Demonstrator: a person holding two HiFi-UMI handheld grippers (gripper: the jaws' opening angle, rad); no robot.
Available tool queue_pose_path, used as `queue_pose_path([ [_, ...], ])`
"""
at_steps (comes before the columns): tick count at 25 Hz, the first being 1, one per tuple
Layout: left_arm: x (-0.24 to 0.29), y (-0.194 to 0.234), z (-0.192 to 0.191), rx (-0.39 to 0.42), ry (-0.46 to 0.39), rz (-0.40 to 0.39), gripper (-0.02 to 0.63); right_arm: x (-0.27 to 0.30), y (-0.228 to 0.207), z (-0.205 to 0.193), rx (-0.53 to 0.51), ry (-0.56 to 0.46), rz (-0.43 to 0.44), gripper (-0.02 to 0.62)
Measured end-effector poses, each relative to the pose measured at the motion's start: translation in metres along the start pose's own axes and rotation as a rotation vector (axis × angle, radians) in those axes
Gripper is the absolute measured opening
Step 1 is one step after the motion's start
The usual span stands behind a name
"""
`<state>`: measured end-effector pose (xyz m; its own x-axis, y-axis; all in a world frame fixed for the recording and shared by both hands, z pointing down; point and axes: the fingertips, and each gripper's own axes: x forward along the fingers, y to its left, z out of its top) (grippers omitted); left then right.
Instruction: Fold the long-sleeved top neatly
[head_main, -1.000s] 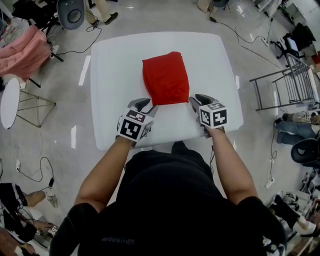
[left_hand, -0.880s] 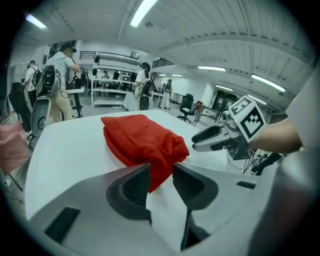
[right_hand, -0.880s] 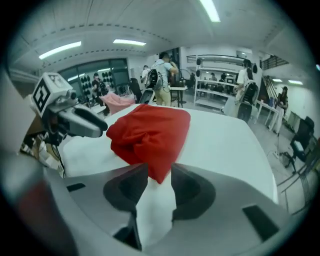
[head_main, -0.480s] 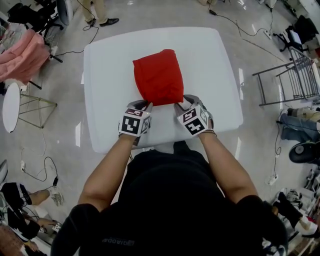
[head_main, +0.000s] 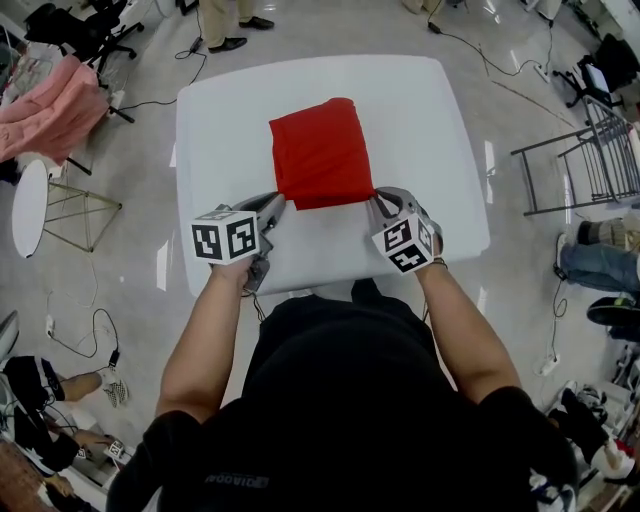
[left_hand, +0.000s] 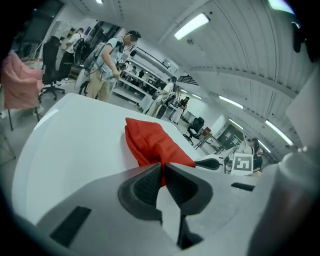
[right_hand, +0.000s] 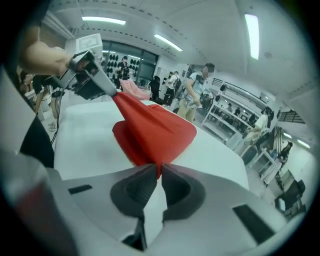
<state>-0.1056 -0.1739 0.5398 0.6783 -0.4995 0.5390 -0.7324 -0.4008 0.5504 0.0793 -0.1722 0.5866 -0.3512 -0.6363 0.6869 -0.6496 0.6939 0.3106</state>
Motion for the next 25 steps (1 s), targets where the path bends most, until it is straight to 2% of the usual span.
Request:
queue_pose_path([
  [3,0.001,0.005,-0.014,-0.048,0.068,-0.033,0.024,0.003,0.011,-0.014,-0.149,0.017,0.020,0.028],
  [5,0.007,0.014,-0.037,-0.077,0.132,-0.022,0.023,0.011,0.022,-0.026,-0.193,0.057,0.034,0.028],
  [7,0.013,0.025,-0.059,-0.100,0.175,0.011,0.024,0.019,0.028,-0.034,-0.203,0.088,0.036,0.029],
  [10,0.021,0.033,-0.074,-0.111,0.185,0.055,0.023,0.023,0.030,-0.035,-0.187,0.117,0.063,0.035],
  [11,0.022,0.033,-0.076,-0.106,0.181,0.063,0.025,0.020,0.030,-0.033,-0.164,0.118,0.096,0.054],
  [13,0.026,0.029,-0.076,-0.087,0.174,0.071,0.025,0.006,0.026,-0.023,-0.106,0.092,0.195,0.141],
  [17,0.030,0.026,-0.074,-0.051,0.167,0.083,0.025,-0.018,0.004,0.016,-0.044,0.059,0.415,0.145],
  [19,0.029,0.028,-0.074,-0.051,0.158,0.093,0.025,-0.011,-0.010,0.050,-0.075,0.021,0.436,0.117],
  [21,0.028,0.029,-0.074,-0.054,0.150,0.104,0.025,0.009,-0.019,0.086,-0.150,-0.016,0.421,0.105],
  [25,0.026,0.028,-0.071,-0.034,0.146,0.127,0.025,0.064,-0.016,0.154,-0.285,-0.071,0.437,0.100],
])
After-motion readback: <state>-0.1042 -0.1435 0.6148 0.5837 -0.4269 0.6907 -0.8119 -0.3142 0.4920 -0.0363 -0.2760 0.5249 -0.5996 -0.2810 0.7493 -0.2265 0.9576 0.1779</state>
